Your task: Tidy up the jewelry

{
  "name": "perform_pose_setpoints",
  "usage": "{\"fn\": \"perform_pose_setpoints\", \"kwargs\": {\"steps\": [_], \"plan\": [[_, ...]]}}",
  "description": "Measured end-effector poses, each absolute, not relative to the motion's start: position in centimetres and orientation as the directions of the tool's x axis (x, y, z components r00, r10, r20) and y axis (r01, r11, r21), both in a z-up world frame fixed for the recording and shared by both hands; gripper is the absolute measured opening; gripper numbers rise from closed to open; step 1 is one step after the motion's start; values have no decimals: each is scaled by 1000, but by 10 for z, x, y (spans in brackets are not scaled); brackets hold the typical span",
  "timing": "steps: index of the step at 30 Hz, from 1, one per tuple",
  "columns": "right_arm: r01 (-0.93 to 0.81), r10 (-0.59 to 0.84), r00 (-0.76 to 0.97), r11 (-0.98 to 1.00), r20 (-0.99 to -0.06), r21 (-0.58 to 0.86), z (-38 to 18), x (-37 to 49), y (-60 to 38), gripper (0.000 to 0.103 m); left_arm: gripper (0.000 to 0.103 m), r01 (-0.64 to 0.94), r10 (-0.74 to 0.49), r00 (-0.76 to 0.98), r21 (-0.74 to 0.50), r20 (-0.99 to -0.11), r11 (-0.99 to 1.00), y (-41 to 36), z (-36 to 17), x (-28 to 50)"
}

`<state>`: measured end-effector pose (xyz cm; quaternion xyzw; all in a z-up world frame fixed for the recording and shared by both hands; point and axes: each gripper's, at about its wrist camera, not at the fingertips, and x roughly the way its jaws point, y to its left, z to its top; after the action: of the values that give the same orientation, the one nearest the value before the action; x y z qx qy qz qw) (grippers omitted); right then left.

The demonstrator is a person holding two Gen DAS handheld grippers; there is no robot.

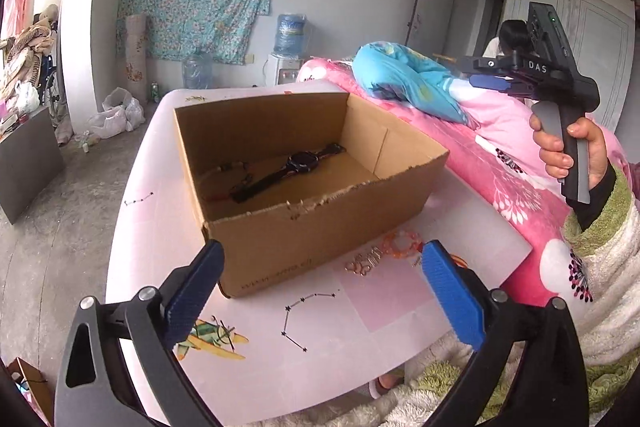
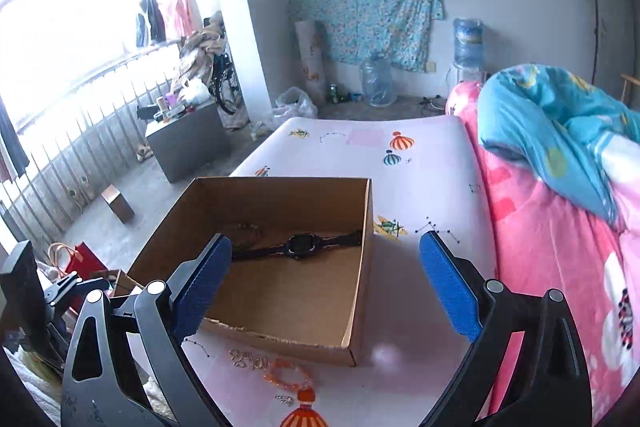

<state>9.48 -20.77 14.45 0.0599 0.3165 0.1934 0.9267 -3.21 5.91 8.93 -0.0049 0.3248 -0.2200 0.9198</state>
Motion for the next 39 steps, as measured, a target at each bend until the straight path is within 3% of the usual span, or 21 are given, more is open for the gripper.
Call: {"fn": "perform_pose_setpoints", "kwargs": {"steps": [4,10,24,30,39], "plan": [[-205,342,659,939,-670,278,103,71,-201,92,97,418,-384,621,-126,-683,900,26,56,-29],[-97,187,574,982,-797,160,35,30,-158,92,97,407,-306,618,-39,-724,913,1,17,-7],[-101,36,581,994,-813,-29,-17,2,-144,95,97,209,-206,536,-107,-819,972,11,-9,26],[-96,51,600,995,-798,-9,-18,-7,-144,95,98,218,-106,535,16,-838,976,0,-14,30],[-101,49,604,995,-795,-15,-21,-2,-149,95,99,180,-77,506,17,-859,984,-5,-12,37]]}}
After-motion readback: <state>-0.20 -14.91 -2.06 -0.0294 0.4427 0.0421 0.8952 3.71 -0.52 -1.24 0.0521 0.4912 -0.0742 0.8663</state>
